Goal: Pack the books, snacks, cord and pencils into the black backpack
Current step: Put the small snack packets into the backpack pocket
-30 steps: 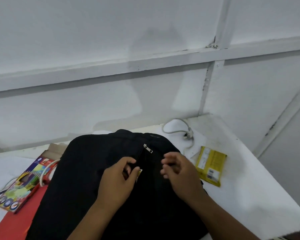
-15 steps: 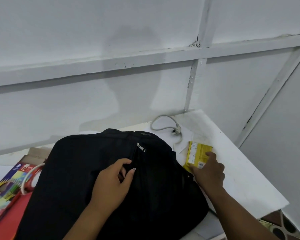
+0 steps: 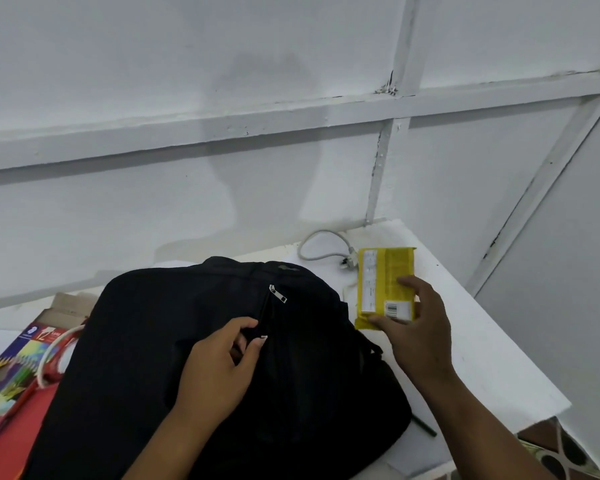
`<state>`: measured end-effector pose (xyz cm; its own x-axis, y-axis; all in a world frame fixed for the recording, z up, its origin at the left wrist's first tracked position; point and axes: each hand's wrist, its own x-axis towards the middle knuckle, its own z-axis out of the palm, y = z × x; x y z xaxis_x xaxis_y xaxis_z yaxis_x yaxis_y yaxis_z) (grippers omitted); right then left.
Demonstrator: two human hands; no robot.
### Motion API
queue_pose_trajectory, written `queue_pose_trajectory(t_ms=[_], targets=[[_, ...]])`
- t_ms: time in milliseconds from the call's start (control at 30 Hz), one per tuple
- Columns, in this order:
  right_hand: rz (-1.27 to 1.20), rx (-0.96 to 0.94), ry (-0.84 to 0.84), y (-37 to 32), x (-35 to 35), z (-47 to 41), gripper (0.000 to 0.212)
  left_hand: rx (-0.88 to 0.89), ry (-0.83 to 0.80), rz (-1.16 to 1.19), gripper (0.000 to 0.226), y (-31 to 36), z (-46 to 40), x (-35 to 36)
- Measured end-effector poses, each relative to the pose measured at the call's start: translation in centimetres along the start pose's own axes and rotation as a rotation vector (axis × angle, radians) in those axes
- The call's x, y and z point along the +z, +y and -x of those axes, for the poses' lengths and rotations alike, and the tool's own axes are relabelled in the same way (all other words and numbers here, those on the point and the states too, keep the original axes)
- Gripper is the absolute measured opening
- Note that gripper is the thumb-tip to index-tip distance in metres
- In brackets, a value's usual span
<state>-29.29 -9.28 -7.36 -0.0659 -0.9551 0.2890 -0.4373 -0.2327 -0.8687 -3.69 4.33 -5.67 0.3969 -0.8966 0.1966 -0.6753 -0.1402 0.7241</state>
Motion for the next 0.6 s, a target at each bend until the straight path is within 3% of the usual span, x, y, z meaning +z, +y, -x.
queue_pose_trajectory(t_ms=[167,367,467,600], targets=[[-0.196,0.008,-0.346,-4.1,0.6,1.3,0.075,-0.104,0.022,0.123,0.022,0.3,0.3,-0.2],[-0.261,-0.041,-0.824,-6.1,1.1,2.1,0.052,-0.251,0.111,0.329,0.022,1.1,0.1,-1.4],[-0.300,0.022,-0.941,-6.6,1.5,2.0,0.045,-0.320,0.162,0.453,0.020,2.0,0.5,-2.1],[-0.280,0.026,-0.944,-7.1,2.2,1.4,0.035,-0.330,0.231,0.448,0.020,2.3,0.7,-3.1]])
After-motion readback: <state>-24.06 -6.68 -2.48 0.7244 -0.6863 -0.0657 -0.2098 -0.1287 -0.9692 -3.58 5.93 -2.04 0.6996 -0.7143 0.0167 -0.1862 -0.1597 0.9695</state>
